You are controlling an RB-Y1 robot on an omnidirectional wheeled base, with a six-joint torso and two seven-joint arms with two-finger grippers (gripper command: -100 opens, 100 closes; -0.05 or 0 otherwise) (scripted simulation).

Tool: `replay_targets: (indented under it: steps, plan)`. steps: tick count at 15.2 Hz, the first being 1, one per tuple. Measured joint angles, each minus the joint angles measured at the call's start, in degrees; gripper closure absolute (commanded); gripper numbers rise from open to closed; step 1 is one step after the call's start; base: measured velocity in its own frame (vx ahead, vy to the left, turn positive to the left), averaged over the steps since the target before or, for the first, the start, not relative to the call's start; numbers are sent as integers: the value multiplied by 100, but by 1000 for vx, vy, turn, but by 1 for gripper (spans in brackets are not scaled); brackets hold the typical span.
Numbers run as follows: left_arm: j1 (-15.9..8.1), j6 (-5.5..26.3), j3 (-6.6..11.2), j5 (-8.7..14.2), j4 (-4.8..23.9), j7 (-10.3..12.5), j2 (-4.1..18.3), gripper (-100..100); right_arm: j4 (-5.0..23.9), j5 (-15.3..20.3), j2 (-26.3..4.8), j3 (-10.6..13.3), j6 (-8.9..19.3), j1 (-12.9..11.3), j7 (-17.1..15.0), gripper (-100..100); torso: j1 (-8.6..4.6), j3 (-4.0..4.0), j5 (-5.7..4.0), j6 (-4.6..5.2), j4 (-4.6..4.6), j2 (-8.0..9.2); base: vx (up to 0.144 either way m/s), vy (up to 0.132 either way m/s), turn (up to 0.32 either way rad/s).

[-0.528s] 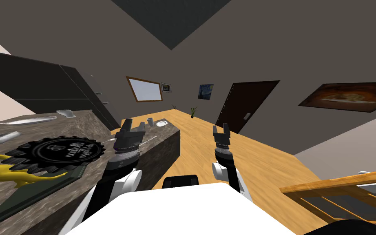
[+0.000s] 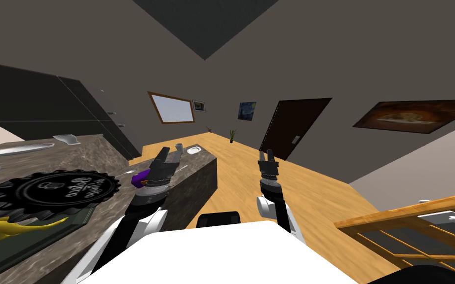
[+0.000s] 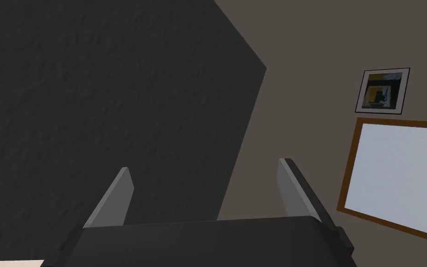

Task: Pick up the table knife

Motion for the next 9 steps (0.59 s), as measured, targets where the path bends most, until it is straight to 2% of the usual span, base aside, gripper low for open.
replay_targets:
  steps: [7, 9]
  plan:
    - [22, -94, 6, -129, 531, -46, 819, -100, 0, 0, 0, 0, 0, 0, 0, 0, 2, -2, 1, 1, -1, -4, 33, 16, -75]
    - [56, -102, 12, -153, 597, -56, 1033, -100, 0, 0, 0, 0, 0, 0, 0, 0, -1, -1, 0, -1, -1, -2, 30, 12, -56]
